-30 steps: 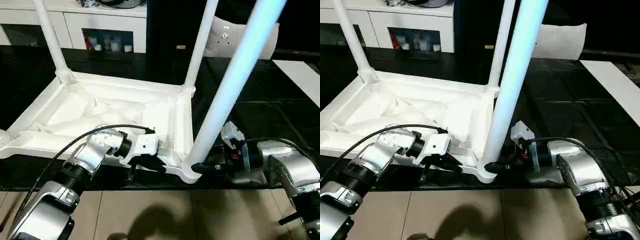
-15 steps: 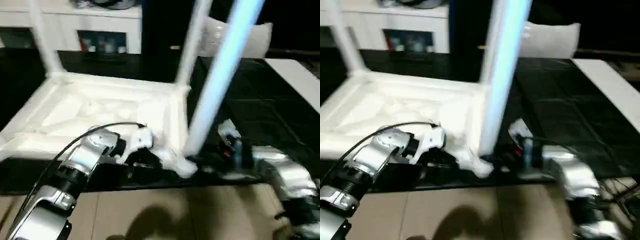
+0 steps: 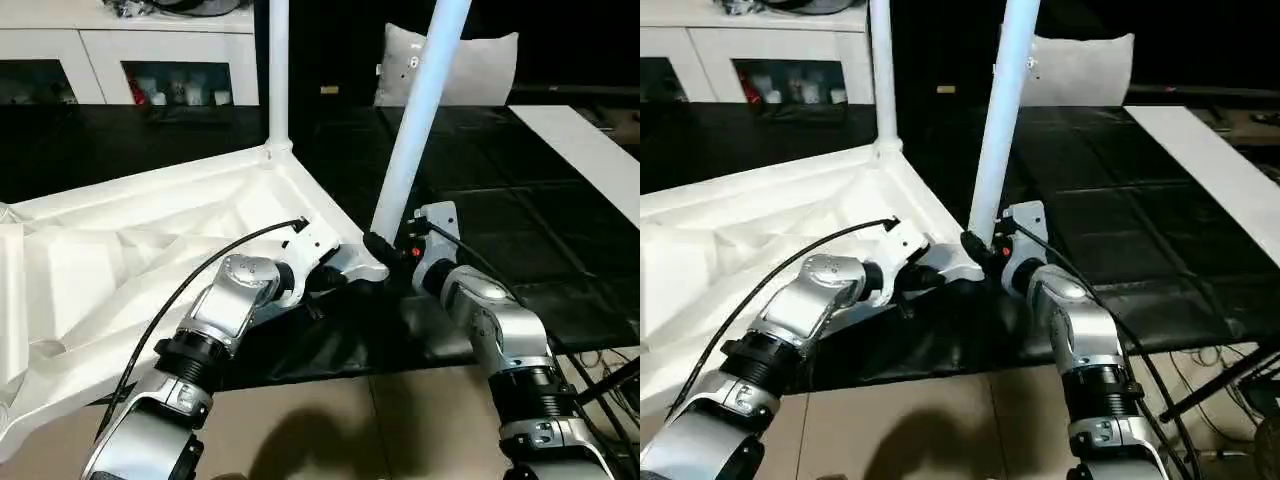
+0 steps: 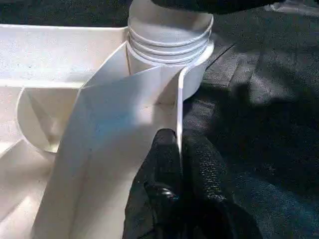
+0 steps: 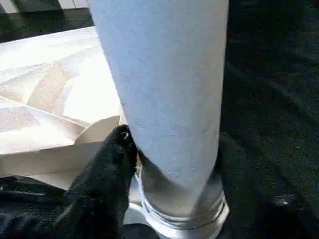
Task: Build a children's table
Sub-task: Rotate leg to tighten
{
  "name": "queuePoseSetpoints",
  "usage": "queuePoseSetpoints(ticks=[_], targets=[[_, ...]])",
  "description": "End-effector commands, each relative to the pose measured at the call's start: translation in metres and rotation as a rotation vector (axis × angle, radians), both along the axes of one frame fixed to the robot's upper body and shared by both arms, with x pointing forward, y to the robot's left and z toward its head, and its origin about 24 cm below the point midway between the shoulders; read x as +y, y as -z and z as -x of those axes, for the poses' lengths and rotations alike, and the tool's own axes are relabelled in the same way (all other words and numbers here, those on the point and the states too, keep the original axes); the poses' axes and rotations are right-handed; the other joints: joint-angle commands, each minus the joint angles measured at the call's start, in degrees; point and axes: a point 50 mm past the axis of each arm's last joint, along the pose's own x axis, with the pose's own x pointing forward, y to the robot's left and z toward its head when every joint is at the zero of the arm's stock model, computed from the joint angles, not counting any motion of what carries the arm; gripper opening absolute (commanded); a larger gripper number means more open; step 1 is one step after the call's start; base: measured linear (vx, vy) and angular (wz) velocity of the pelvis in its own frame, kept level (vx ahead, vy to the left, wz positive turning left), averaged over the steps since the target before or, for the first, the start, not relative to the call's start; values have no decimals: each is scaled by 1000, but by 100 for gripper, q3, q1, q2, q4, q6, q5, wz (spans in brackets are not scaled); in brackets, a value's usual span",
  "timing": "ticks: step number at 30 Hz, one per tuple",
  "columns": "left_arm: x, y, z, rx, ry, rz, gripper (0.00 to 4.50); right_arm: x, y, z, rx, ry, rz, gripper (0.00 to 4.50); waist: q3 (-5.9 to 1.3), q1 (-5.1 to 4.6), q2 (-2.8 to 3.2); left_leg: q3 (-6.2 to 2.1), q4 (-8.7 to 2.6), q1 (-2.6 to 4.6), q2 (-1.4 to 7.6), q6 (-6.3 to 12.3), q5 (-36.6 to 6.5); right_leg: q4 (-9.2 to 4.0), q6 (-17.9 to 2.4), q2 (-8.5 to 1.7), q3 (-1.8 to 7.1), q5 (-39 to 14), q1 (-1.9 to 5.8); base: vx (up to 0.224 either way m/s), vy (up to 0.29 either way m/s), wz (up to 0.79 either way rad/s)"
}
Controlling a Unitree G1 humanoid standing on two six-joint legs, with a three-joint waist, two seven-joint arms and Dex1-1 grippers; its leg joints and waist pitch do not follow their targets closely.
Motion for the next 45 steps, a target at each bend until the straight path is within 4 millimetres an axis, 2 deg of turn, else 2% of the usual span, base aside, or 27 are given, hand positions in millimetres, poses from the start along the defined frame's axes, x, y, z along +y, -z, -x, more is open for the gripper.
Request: queuePoseSetpoints(ticks=[1,3,5,7,11,12,18,22,23,25,28,29,32,39,44,45], targets=[[-13,-22,-1,-108,90,63,0,8,0,5,-1,-67,-3,299,-390,54,5,-42,-300,-23,128,263,-493,-431,-945,-466,311,-556,380,0,0,0],[-10,-21,0,-107,98,48,0,4,0,6,-8,-66,8,304,-387,45,13,-42,-303,-20,131,257,-504,-424,-952,-459,311,-547,374,0,0,0],[-1,-17,0,-113,122,-8,0,-9,-3,7,-36,-90,38,343,-378,44,8,-43,-307,-19,127,232,-614,-445,-902,-460,310,-705,385,0,0,0],[5,-16,0,-121,149,-37,0,-18,-4,8,-44,-115,49,356,-382,56,24,-41,-304,-10,133,239,-617,-447,-898,-467,315,-680,377,0,0,0],[16,-13,1,-119,217,-75,0,-35,-10,13,-61,-218,77,382,-386,63,21,-44,-301,-12,141,276,-590,-422,-984,-460,303,-487,392,0,0,0],[18,-12,2,-125,244,-87,0,-38,-12,14,-63,-248,70,398,-386,67,2,-38,-297,-9,144,301,-617,-422,-991,-461,306,-481,394,0,0,0],[26,-9,8,-105,426,-132,0,-51,-22,22,-74,-432,107,447,-384,157,6,-28,-291,25,164,353,-672,-431,-997,-477,305,-636,363,0,0,0],[28,-9,13,-105,542,-149,0,-56,-21,24,-67,-527,155,447,-380,234,12,-28,-291,35,179,292,-731,-428,-1042,-490,302,-715,350,0,0,0],[27,-9,14,-103,572,-145,0,-56,-20,25,-61,-560,157,447,-379,263,-6,-21,-287,41,180,289,-759,-428,-1041,-492,302,-757,349,0,0,0],[27,-9,21,-90,667,-142,0,-58,-17,30,-47,-637,193,421,-380,297,-18,-23,-286,31,189,306,-742,-414,-1038,-492,301,-742,354,0,0,0],[28,-9,25,-69,717,-133,0,-57,-15,32,-30,-679,217,394,-380,319,-15,-16,-279,19,190,317,-693,-397,-1040,-488,300,-681,352,0,0,0],[28,-9,26,-68,735,-135,0,-56,-15,34,-22,-708,204,394,-380,320,-39,-16,-278,15,190,325,-690,-398,-1036,-488,297,-695,352,0,0,0],[28,-9,27,-68,757,-138,0,-53,-16,38,-11,-763,174,367,-373,325,-21,-24,-281,15,199,296,-773,-415,-1002,-499,293,-911,342,0,0,0],[28,-10,29,-64,796,-125,0,-47,-14,43,16,-843,102,308,-365,338,-38,-26,-274,7,192,271,-869,-445,-895,-503,293,-1246,334,0,0,0],[29,-8,31,-47,799,-116,0,-47,-12,43,34,-846,96,252,-372,355,-21,-30,-272,13,198,249,-845,-432,-912,-500,291,-1186,324,0,0,0],[30,-8,31,-43,799,-114,0,-47,-11,44,40,-849,95,252,-373,356,-23,-31,-272,11,196,240,-852,-436,-907,-500,292,-1195,328,0,0,0]])
